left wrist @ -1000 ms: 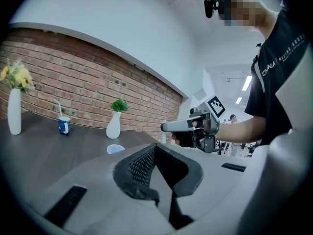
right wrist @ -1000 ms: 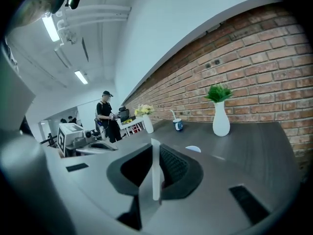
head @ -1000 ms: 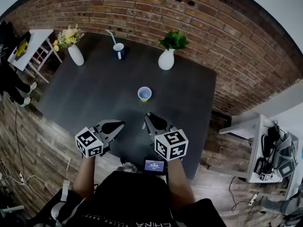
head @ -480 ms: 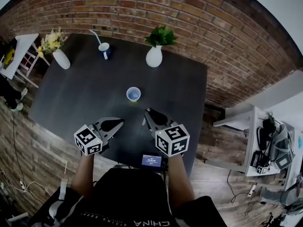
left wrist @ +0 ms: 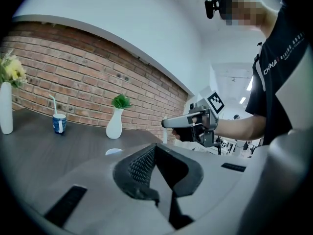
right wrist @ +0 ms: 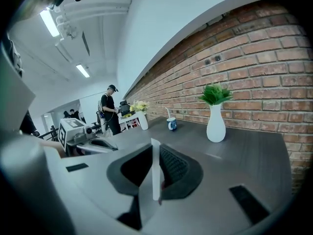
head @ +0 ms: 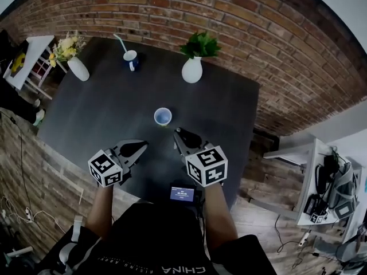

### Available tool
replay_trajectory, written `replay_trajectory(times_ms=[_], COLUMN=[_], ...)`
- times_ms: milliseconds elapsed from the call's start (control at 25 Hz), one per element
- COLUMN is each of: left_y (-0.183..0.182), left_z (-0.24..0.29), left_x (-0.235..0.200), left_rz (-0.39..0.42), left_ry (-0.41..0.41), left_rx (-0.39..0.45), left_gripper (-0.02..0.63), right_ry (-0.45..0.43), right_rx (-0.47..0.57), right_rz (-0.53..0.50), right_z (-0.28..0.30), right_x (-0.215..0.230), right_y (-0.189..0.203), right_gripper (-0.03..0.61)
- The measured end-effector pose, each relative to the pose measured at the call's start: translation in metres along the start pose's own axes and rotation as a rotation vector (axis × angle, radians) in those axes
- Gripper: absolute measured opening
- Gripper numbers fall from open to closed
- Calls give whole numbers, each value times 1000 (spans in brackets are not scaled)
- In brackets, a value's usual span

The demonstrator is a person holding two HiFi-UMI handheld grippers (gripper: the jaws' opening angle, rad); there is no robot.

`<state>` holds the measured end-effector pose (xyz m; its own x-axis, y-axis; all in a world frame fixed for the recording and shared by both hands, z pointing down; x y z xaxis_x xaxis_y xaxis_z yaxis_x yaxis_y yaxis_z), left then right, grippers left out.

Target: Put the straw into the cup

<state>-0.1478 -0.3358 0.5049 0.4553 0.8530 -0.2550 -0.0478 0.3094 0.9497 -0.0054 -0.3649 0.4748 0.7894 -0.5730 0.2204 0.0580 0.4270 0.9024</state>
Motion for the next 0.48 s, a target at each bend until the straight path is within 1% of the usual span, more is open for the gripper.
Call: replay_trajectory(times_ms=[240, 480], left_y=[1, 0], left_z=[11, 20], left_x=[-5, -23], left_rz=[-10, -13], left_ry=[-12, -46], left_rx=[-16, -42], left_gripper=[3, 3], right_ry=[-37, -83], right_rx=[-18, -38], right_rz=[12, 7], right_z=[9, 31], right_x=[4, 16], right_y=[6, 5], right_gripper=[48, 48])
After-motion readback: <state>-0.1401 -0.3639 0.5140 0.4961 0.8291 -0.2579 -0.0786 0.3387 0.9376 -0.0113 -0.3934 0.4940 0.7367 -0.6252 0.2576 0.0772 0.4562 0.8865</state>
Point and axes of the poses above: the fingertips, and each gripper's own axes: z forward along the fingers, x to its right, y out of its underside, the point moved 3 cm from there along -z, backward along the fingers, and after that the axes turned 2 degrees about x, right-handed, at the moved point
